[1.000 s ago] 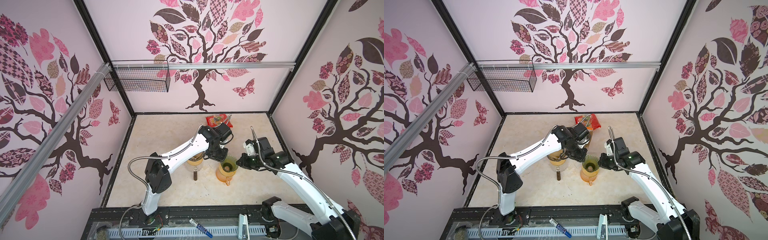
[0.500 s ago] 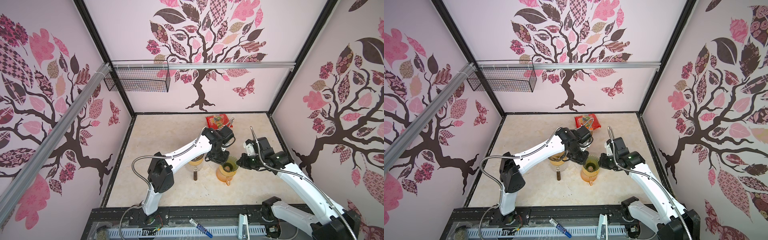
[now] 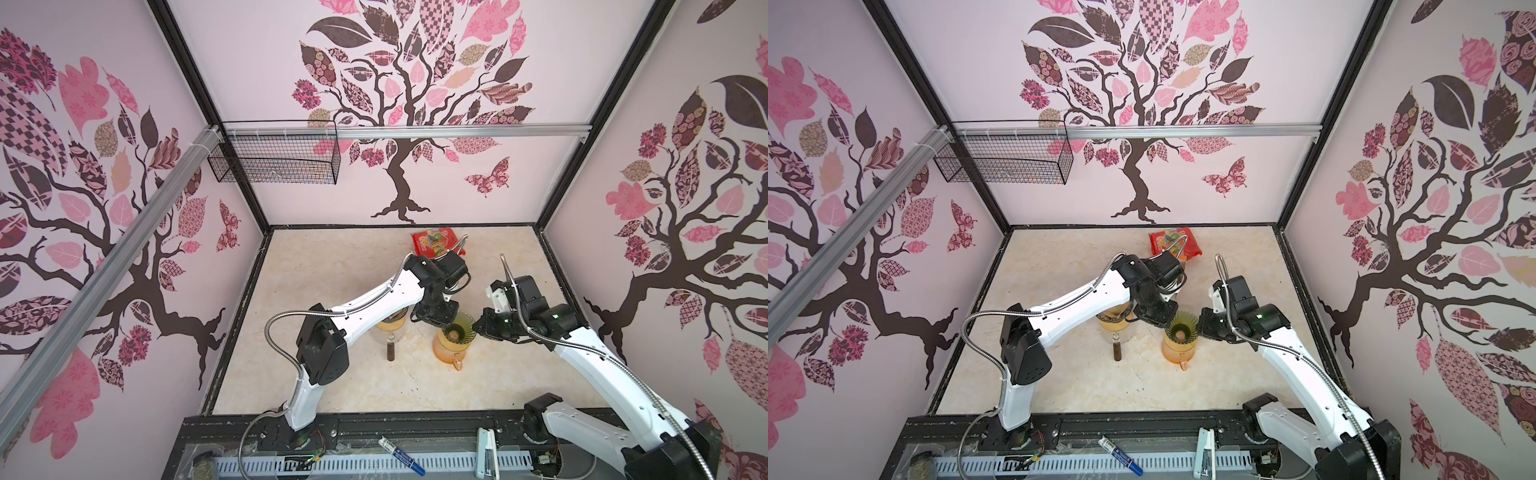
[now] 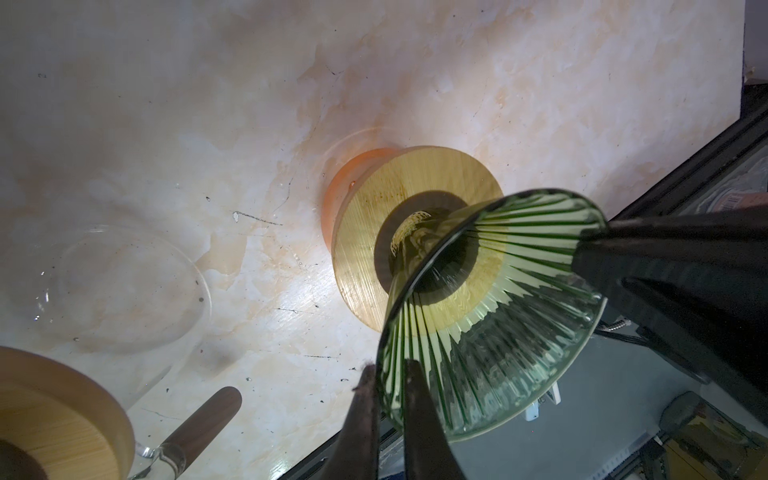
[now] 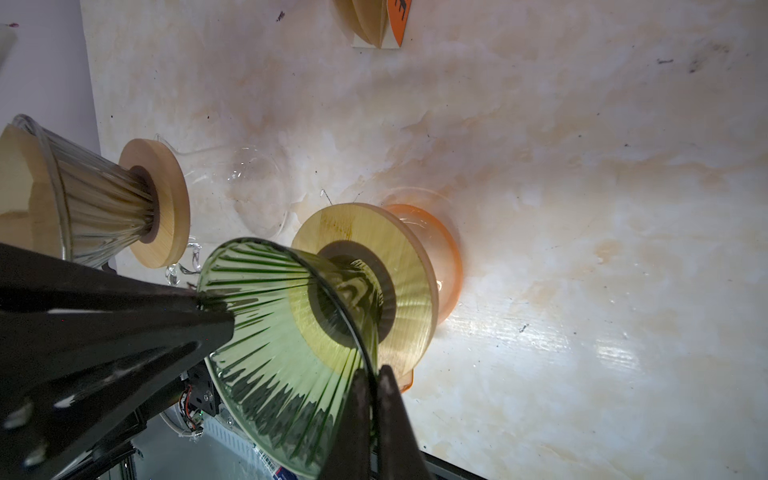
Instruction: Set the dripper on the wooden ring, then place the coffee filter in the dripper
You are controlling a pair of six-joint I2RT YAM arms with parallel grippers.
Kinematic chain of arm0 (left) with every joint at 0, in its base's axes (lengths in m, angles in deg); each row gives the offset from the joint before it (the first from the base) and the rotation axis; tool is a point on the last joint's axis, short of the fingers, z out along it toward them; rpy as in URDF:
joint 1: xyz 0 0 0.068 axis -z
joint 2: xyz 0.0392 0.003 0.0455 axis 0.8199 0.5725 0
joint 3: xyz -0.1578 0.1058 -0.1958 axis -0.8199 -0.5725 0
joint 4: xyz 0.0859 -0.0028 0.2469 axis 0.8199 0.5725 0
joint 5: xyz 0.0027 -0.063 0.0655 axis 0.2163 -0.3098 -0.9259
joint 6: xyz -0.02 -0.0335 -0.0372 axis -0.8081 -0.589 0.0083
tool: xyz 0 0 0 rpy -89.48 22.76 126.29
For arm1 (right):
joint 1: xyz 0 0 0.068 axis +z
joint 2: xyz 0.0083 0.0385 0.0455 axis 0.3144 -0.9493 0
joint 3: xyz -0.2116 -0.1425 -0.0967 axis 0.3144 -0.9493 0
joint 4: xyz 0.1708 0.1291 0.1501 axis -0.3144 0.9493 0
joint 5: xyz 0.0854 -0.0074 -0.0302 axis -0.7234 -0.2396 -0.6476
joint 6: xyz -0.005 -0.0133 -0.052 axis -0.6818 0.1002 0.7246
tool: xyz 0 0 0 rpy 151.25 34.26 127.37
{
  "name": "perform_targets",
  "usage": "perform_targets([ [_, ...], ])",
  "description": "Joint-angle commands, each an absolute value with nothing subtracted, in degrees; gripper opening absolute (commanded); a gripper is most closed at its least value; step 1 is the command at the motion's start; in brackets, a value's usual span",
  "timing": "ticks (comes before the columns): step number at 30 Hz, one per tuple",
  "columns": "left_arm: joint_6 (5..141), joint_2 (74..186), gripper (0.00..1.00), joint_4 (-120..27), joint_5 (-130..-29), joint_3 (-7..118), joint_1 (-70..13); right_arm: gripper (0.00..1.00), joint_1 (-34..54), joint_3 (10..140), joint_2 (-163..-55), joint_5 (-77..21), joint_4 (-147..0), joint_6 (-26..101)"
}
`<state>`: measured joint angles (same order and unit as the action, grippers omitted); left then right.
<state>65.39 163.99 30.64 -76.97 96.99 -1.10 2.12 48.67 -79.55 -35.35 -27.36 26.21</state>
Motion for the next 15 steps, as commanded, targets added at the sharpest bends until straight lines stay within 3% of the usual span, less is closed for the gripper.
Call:
perform_targets([
  [1,67.3,165.1,0.10,32.9,-77.1,98.6,-0.8,0.00,2.4,47.4,-79.8,-33.1,-26.8,26.8],
  [15,68.0,165.9,0.08,33.3,-76.1,97.8,-0.5,0.00,2.7,47.5,-81.3,-33.2,-25.8,27.1],
])
